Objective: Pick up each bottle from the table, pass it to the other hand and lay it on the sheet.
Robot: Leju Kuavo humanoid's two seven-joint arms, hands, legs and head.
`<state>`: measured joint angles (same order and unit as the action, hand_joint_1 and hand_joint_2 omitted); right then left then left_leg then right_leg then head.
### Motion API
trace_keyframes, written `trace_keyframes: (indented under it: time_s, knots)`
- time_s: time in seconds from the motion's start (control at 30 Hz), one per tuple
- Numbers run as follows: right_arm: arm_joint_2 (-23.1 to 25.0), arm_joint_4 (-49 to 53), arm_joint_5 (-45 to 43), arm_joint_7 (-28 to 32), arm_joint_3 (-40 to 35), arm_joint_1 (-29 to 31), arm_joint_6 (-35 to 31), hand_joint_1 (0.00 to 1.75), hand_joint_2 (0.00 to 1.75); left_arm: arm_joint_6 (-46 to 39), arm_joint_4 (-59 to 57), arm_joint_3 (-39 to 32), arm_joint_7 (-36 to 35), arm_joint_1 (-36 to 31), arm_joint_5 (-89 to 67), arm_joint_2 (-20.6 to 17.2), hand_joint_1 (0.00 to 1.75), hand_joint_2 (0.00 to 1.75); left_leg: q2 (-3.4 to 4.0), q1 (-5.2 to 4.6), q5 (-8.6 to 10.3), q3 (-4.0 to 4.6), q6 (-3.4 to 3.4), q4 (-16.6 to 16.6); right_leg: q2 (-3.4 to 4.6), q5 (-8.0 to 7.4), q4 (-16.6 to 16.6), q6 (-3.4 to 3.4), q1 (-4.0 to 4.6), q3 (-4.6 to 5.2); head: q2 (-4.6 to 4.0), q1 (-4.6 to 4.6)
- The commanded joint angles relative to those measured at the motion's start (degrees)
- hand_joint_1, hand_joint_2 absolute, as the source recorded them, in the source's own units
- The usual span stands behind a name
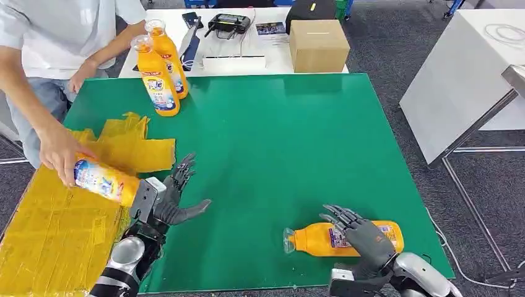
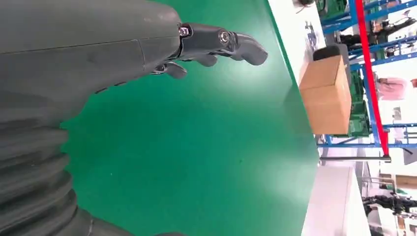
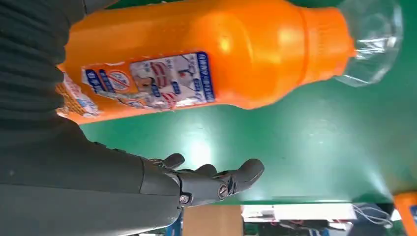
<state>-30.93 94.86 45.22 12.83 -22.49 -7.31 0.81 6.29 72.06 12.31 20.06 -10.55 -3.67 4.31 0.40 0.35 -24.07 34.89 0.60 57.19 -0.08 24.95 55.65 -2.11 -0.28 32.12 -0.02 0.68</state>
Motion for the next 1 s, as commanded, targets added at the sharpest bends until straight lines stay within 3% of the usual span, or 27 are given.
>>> trace_keyframes:
  time_s: [0.03, 0.53, 0.8, 1.0]
  knots:
    - [-0.2, -4.6, 2.4, -2.6, 0.5, 0.8, -0.5, 0.00, 1.75, -0.1, -3.2, 1.2, -0.4, -1.9, 0.0, -0.3, 0.00, 1.75, -0.08, 0.03, -0.10, -0.32, 0.00, -0.1, -0.05, 0.08, -0.1, 0.02, 0.03, -0.36, 0.00, -0.02]
    - [0.8, -9.2, 7.9, -9.1, 1.2, 2.8, -1.2, 0.00, 1.75, -0.2, -1.7, 0.9, -1.2, -0.7, 0.0, -0.3, 0.00, 1.75, 0.00, 0.00, -0.08, -0.26, -0.01, -0.1, 0.03, 0.04, -0.1, 0.04, -0.02, -0.30, 0.00, -0.02]
    - [4.6, -12.9, 12.8, -14.8, 2.4, 4.1, -2.9, 0.00, 1.75, 0.0, -0.4, 0.5, -2.3, 0.5, -0.1, -0.3, 0.00, 1.75, 0.06, 0.02, -0.09, -0.33, -0.03, -0.1, 0.09, 0.03, -0.2, 0.05, 0.01, -0.37, 0.00, -0.02]
    - [4.5, -15.3, 14.1, -16.3, 2.8, 4.4, -1.2, 0.00, 1.75, 0.1, -0.1, 0.0, -2.7, 0.8, -0.2, -0.3, 0.00, 1.75, 0.02, 0.02, -0.07, -0.32, -0.02, -0.1, 0.04, 0.03, -0.2, 0.04, 0.01, -0.37, 0.00, -0.02]
